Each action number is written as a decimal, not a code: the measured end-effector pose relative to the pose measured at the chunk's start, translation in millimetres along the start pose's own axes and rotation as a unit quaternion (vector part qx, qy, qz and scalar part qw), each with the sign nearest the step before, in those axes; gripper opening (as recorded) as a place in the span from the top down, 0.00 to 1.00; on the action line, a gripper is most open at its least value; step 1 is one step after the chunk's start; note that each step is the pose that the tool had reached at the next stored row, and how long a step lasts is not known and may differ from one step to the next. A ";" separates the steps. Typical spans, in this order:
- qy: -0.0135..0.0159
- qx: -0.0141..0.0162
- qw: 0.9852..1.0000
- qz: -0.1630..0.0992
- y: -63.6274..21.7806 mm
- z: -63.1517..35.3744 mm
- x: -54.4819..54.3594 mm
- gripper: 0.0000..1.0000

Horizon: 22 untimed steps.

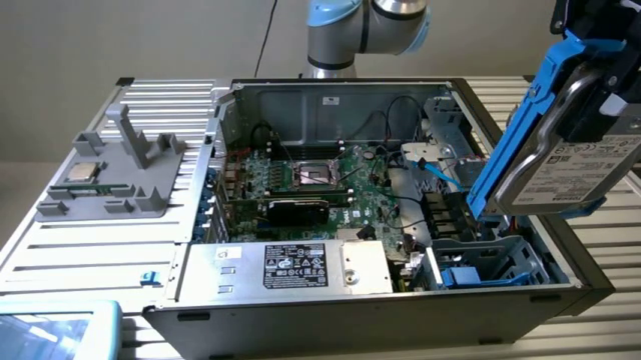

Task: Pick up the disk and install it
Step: 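Pick up the disk, then insert the disk into the insertion slot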

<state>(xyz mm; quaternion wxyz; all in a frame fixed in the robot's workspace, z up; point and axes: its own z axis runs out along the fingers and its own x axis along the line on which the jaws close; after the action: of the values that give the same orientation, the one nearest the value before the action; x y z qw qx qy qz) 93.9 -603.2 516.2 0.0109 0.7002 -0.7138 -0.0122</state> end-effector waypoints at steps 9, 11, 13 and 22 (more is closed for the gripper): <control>0.000 0.000 1.000 0.003 -3.4 16.2 3.9 0.63; 0.000 0.000 1.000 0.004 -3.8 19.7 4.6 0.63; 0.000 0.000 1.000 0.005 -3.9 21.9 4.6 0.63; 0.000 0.000 1.000 0.005 -4.0 22.1 4.6 0.63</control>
<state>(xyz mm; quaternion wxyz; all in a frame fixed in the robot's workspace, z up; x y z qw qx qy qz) 97.1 -607.8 493.9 0.0109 0.6968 -0.7171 -0.0122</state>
